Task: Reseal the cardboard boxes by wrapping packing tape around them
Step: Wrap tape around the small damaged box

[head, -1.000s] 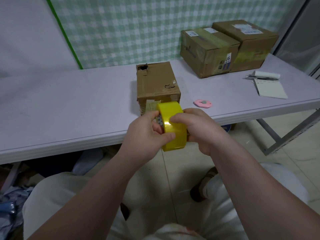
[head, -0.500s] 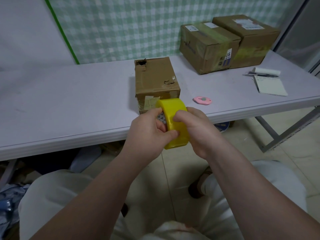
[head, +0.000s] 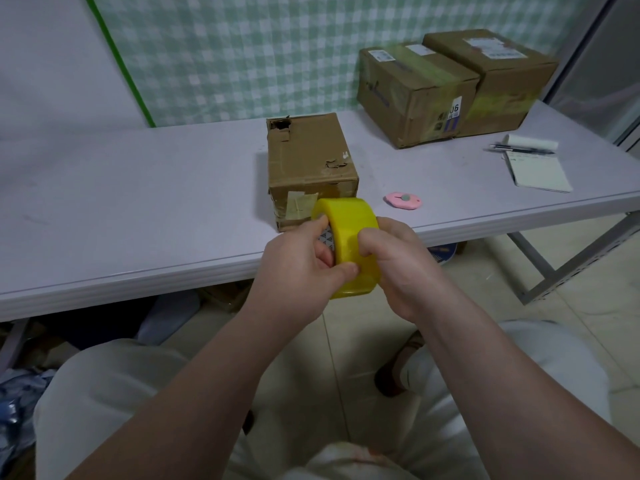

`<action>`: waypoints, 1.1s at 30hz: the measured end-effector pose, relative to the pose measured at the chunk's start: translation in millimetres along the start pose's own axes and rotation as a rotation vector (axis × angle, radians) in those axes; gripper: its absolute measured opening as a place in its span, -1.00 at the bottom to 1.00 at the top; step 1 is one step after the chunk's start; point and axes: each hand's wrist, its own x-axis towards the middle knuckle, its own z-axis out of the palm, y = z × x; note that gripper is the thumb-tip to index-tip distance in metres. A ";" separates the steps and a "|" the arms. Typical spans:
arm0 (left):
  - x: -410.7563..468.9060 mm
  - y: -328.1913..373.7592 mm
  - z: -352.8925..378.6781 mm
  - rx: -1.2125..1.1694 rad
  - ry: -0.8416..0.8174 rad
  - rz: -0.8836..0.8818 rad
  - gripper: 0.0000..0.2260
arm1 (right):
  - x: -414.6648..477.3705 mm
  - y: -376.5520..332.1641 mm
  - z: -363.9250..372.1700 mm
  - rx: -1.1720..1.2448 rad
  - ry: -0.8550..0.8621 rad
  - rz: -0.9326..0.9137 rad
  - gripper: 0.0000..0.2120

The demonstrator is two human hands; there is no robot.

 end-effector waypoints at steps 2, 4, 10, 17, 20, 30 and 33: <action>-1.5 -1.9 -1.3 0.061 0.052 0.069 -0.41 | -0.3 0.0 -1.1 0.096 -0.045 -0.015 -0.83; -2.7 -4.4 -3.8 0.189 0.142 0.172 -0.48 | -0.2 -0.8 -1.1 0.208 -0.094 -0.016 -0.84; -2.6 -8.1 -10.2 0.464 0.328 0.367 -0.70 | 3.5 -0.3 5.7 0.256 -0.188 -0.040 -0.74; 7.7 2.9 -19.3 0.477 0.383 0.269 -0.90 | 4.5 2.4 14.8 0.307 -0.195 -0.071 -0.69; 10.2 9.0 -21.5 0.449 0.361 0.182 -0.91 | 4.3 2.9 15.6 0.298 -0.200 -0.077 -0.68; 15.8 5.0 -26.4 0.520 0.176 0.200 -0.82 | 6.1 5.2 14.6 0.251 -0.222 -0.085 -0.67; 14.4 4.1 -27.0 0.527 0.142 0.235 -0.91 | 6.3 5.1 13.4 0.237 -0.231 -0.088 -0.67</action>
